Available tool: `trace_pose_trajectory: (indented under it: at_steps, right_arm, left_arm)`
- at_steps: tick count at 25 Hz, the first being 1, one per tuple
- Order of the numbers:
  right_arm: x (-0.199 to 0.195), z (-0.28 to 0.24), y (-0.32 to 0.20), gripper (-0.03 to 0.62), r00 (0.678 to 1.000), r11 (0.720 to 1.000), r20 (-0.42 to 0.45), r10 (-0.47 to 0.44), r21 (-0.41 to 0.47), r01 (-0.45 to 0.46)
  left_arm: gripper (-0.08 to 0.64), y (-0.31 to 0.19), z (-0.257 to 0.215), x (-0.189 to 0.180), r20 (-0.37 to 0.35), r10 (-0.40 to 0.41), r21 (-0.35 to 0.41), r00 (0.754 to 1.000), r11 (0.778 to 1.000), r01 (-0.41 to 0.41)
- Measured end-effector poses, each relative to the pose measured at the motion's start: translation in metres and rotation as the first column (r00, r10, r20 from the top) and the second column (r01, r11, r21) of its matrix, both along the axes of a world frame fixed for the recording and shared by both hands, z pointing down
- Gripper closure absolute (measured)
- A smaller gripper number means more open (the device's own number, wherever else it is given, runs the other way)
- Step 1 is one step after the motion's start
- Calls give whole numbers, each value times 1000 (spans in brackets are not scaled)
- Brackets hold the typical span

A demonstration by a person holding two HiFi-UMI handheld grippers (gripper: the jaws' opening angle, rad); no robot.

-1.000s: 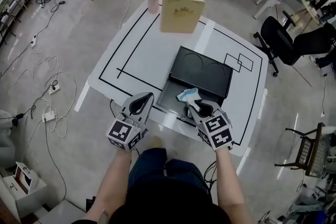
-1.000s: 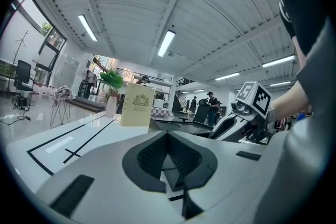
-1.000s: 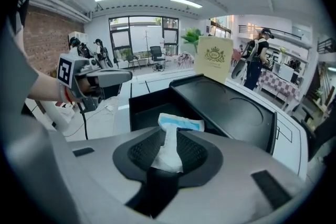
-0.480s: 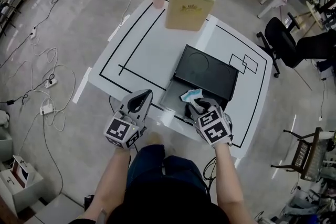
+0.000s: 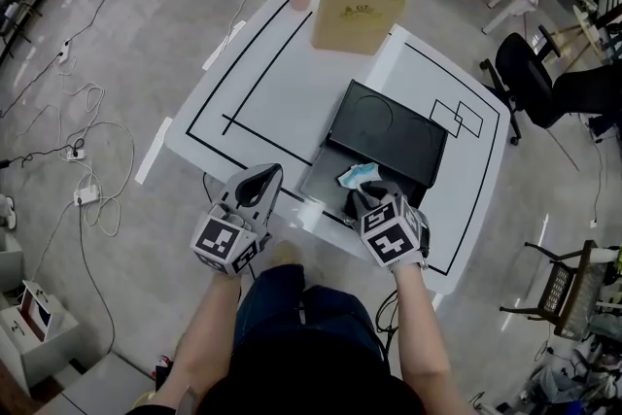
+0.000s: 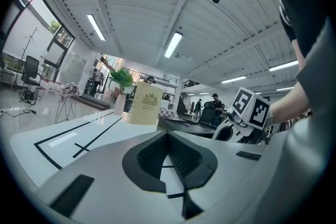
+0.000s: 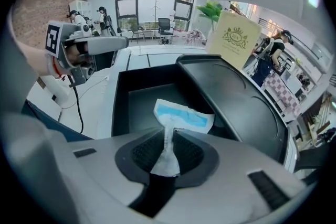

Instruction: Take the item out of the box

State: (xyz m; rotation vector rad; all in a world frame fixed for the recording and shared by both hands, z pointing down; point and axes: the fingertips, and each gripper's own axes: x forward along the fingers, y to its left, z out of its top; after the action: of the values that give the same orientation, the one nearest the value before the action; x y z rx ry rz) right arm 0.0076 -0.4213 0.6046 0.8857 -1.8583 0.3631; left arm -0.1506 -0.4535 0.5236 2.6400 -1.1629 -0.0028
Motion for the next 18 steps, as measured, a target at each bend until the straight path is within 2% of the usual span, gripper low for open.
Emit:
trace_pose_trajectory:
  at_steps: [8, 18]
  right_arm:
    - [-4, -4, 0, 573, 998, 998, 41, -47, 50, 45]
    - [-22, -32, 9, 580, 978, 977, 118, -170, 152, 152]
  left_arm:
    - [548, 3, 5, -3, -18, -19, -14, 1000, 1000, 19]
    - [548, 16, -1, 1, -23, -14, 0, 1000, 1000, 14]
